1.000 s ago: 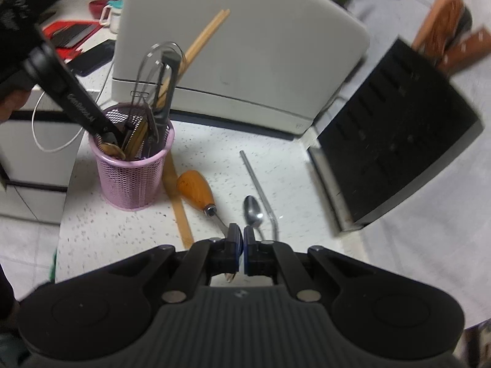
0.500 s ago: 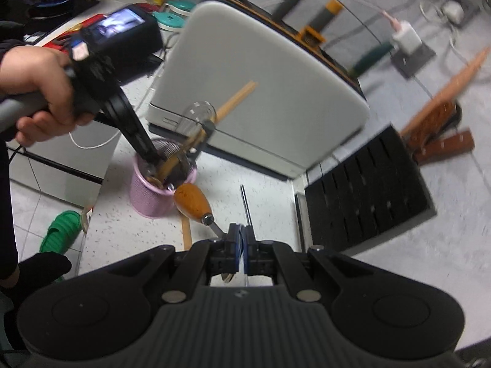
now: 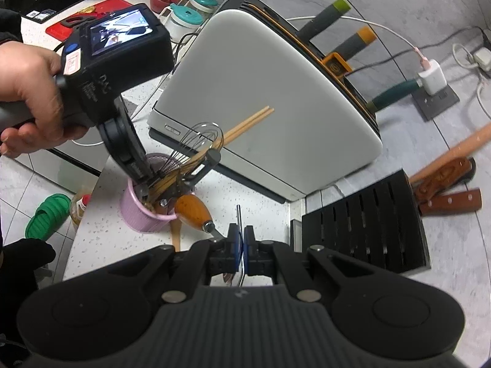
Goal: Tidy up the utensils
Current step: 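Lift the wooden-handled spoon with the right gripper toward the pink cup, then lower the wooden-handled spoon into the pink cup and open the right gripper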
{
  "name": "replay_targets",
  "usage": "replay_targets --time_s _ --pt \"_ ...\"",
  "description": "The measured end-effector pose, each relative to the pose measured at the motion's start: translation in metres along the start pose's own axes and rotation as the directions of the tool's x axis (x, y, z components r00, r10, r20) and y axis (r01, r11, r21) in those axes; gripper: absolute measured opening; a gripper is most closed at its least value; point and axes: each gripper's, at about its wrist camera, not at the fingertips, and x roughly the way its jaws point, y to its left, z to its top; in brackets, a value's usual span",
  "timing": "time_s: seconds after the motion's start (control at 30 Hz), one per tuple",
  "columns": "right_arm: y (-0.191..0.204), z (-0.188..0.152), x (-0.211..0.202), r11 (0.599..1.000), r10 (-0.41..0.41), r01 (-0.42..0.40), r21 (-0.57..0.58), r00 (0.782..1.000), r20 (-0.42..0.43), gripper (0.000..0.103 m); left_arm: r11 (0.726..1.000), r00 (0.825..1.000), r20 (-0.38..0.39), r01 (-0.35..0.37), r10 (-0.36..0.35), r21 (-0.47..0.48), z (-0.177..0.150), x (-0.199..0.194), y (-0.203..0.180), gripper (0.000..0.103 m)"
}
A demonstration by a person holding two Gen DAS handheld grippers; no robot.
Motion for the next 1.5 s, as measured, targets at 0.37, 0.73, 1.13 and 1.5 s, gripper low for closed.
replay_targets --time_s 0.37,0.73,1.13,1.5 --pt "0.013 0.028 0.012 0.991 0.07 -0.071 -0.117 0.997 -0.017 0.0 0.999 0.999 -0.015 0.034 -0.034 -0.028 0.001 0.002 0.005 0.03" --pt "0.044 0.042 0.033 0.924 -0.002 -0.018 -0.383 0.999 -0.052 0.0 0.997 0.998 -0.019 0.055 -0.056 -0.054 0.002 0.002 0.01 0.029" --pt "0.039 0.06 0.059 0.943 0.117 -0.101 -0.319 0.993 0.032 0.0 0.994 0.997 -0.023 0.078 -0.079 -0.073 0.001 0.002 0.013 0.029" --pt "0.003 0.033 0.076 0.981 0.191 -0.189 -0.032 0.956 0.221 0.011 0.988 0.995 -0.02 0.098 -0.101 -0.122 0.002 0.001 0.023 0.029"
